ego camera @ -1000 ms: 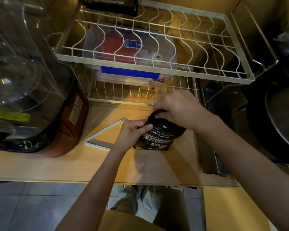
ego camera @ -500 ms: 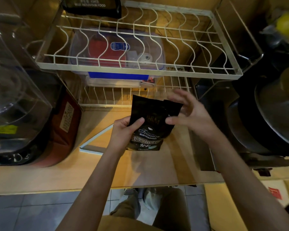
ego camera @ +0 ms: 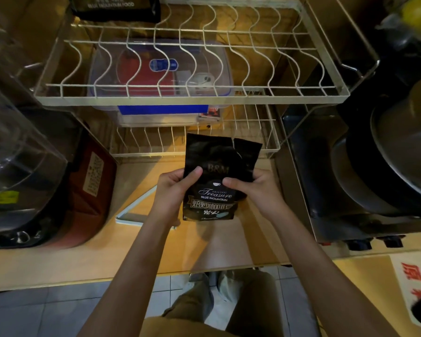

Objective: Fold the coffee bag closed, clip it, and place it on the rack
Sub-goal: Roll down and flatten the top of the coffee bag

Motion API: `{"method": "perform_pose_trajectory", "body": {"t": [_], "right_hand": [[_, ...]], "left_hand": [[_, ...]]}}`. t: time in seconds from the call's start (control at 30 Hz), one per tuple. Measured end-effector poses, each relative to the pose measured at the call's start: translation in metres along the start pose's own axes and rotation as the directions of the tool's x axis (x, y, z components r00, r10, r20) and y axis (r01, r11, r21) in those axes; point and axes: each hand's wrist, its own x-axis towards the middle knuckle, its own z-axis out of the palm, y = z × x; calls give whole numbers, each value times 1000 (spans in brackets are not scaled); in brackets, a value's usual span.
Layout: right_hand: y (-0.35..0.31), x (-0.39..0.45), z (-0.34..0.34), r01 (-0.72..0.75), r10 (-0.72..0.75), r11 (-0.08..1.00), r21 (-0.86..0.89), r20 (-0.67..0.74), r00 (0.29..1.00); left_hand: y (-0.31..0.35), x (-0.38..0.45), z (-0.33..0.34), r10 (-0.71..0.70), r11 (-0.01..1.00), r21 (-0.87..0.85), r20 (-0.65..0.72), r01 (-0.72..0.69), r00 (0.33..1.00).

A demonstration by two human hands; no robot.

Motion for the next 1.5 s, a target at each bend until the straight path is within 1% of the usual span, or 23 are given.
{"method": "perform_pose_trajectory", "body": {"t": [0.17, 0.27, 0.37, 0.43, 0.5, 0.57, 0.67, 0.7, 0.8, 0.87, 0.93, 1.03, 1.13, 1.2, 1.27, 1.33, 1.43, 1.5], "right_hand": [[-1, 1, -1, -32, 31, 999, 35, 42, 999], [0, 1, 1, -39, 37, 995, 87, 27, 999], [-1, 0, 3, -12, 13, 995, 100, -19, 1000], [-3, 1, 3, -13, 15, 994, 112, -23, 1000], [-5, 2, 0, -23, 26, 992, 122, -16, 1000], [-6, 2, -1, -25, 25, 993, 115, -5, 1000], [-9, -1, 1, 16, -14, 980, 196, -11, 1000], [-10, -2, 4, 35, -27, 973, 229, -36, 999], [-10, -5, 11, 99, -42, 957, 271, -211, 977], [-11, -5, 16, 142, -74, 959, 244, -265, 961], [-13, -4, 16, 165, -113, 966, 198, -250, 961], [-17, -3, 10, 170, -156, 979, 115, -115, 981], [-17, -2, 0, 141, -140, 989, 48, -17, 990], [-17, -1, -7, 123, -123, 992, -8, 41, 992], [-18, 0, -12, 119, -113, 990, -80, 77, 991], [-18, 1, -14, 131, -120, 984, -125, 87, 989], [-18, 4, -15, 162, -148, 974, -157, 94, 984], [-14, 7, -16, 180, -171, 959, -221, 60, 983]], "left_hand": [[7, 0, 0, 53, 998, 26, -9, -53, 999], [12, -1, 4, 112, 992, 59, 3, -112, 994], [15, -1, 9, 170, 982, 96, -43, -166, 984], [15, -1, 12, 192, 978, 102, -89, -183, 977], [15, -2, 13, 202, 975, 117, -119, -188, 972], [16, -2, 11, 178, 980, 120, -143, -161, 974], [17, -1, 9, 139, 988, 92, -184, -124, 973], [17, 0, 10, 133, 990, 70, -203, -121, 970], [17, 0, 11, 180, 983, 69, -225, -168, 958], [18, 2, 11, 212, 974, 118, -194, -192, 958], [18, 4, 10, 216, 970, 155, -176, -190, 960], [17, 4, 2, 225, 956, 220, -125, -194, 966], [18, 3, -9, 208, 941, 280, -29, -192, 978], [20, 2, -15, 184, 909, 374, 32, -182, 982], [20, 3, -21, 197, 864, 461, 61, -203, 978], [19, 6, -26, 205, 830, 511, 94, -224, 974], [19, 10, -30, 190, 814, 533, 129, -230, 973], [20, 11, -31, 211, 796, 552, 132, -249, 969]]}}
